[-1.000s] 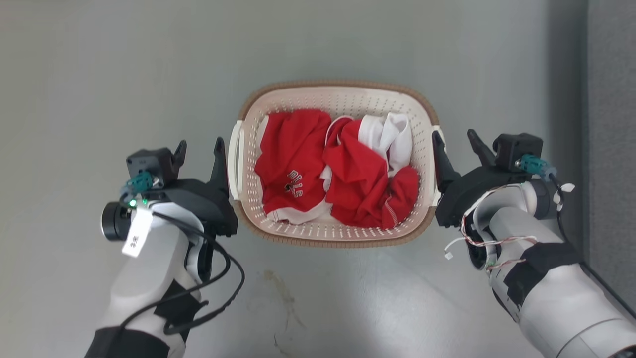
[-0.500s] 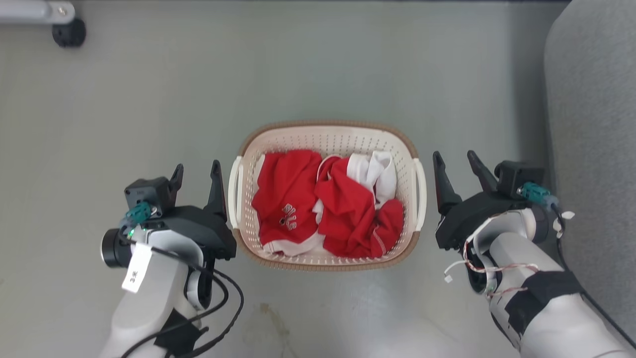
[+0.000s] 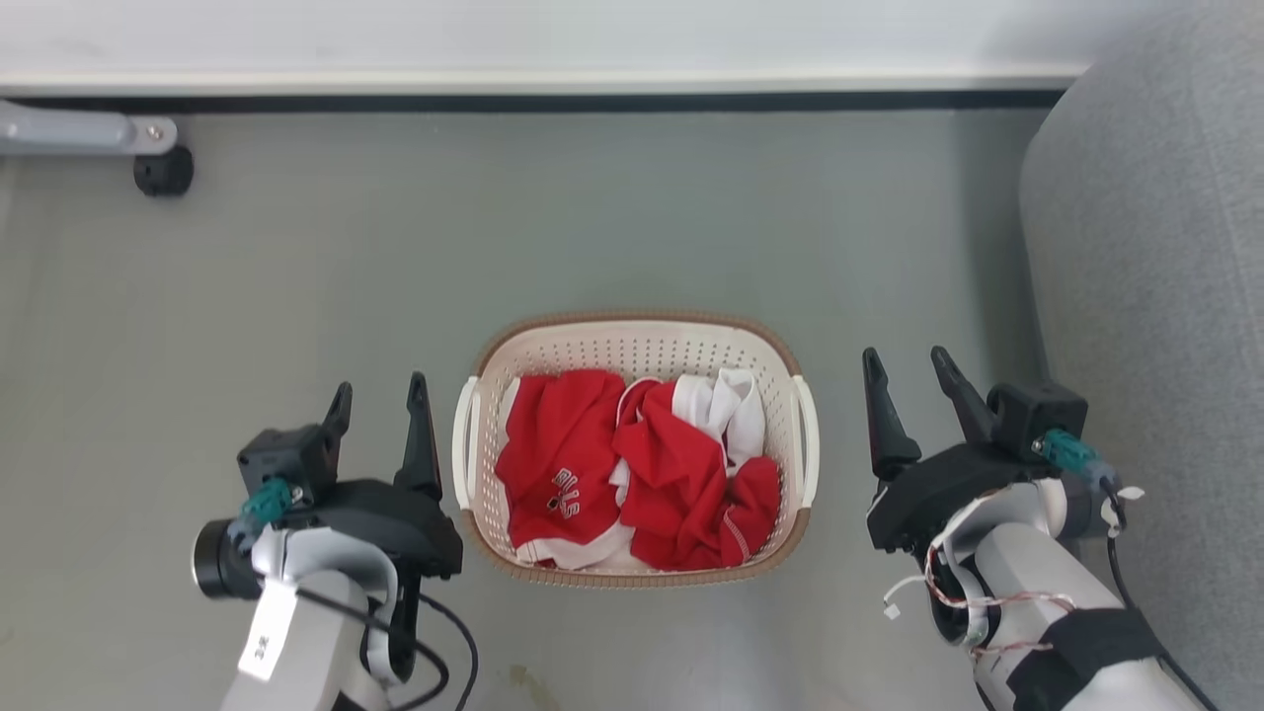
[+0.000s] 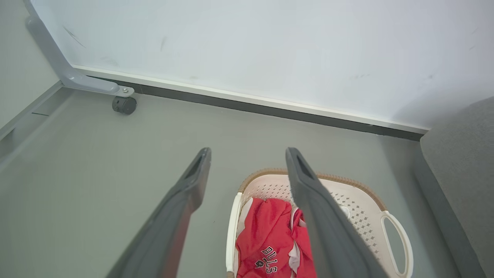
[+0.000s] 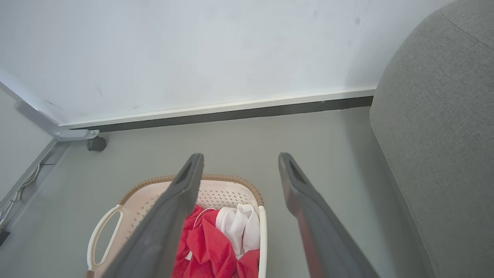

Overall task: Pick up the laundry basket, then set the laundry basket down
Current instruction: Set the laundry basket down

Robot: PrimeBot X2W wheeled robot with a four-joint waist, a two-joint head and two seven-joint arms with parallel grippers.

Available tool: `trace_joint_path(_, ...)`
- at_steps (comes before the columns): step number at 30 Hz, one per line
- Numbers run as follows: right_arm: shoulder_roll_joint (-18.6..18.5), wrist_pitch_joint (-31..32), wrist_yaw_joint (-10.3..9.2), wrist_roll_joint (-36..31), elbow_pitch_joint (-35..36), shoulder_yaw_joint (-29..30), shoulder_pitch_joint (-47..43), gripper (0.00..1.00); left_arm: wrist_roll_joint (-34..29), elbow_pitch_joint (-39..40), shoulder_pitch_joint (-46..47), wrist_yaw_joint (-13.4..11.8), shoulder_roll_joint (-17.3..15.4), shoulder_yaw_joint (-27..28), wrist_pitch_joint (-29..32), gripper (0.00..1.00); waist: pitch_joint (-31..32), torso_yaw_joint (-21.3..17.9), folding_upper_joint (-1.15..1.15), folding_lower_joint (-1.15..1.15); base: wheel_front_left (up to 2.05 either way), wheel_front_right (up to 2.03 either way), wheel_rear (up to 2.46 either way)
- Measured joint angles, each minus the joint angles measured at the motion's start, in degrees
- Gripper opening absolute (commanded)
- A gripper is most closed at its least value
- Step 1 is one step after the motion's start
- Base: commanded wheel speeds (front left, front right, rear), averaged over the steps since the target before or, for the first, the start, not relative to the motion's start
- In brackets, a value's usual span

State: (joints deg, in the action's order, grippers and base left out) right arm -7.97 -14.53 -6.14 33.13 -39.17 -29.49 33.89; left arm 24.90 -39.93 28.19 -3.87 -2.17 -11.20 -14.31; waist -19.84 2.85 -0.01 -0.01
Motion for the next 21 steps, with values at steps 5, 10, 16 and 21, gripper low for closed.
trace_joint_path(5, 0.0, 0.0, -0.46, -1.7, 2.9, 1.7, -2.7, 1.00, -0.9, 3.4, -3.0, -0.2, 0.0, 0.8, 0.0, 1.00, 1.9, -0.3, 0.00, 0.00, 0.00, 0.00, 0.00)
trace_joint_path(10, 0.1, 0.0, -0.49, -4.0, 5.4, 3.1, -5.3, 1.00, -1.7, 6.2, -5.2, -0.5, 0.0, 1.6, 0.0, 1.00, 3.6, -0.6, 0.00, 0.01, 0.00, 0.00, 0.00)
trace_joint_path(16, 0.7, 0.0, -0.76, -5.7, 7.8, 4.5, -8.0, 1.00, -3.4, 8.6, -8.2, -0.7, 0.0, 2.2, 0.0, 1.00, 5.8, -0.8, 0.00, 0.01, 0.00, 0.00, 0.00)
trace_joint_path(21, 0.9, 0.0, -0.87, -7.6, 9.5, 5.6, -10.5, 1.00, -3.9, 10.2, -11.2, -0.7, 0.0, 2.9, 0.0, 1.00, 7.9, -1.1, 0.00, 0.01, 0.00, 0.00, 0.00)
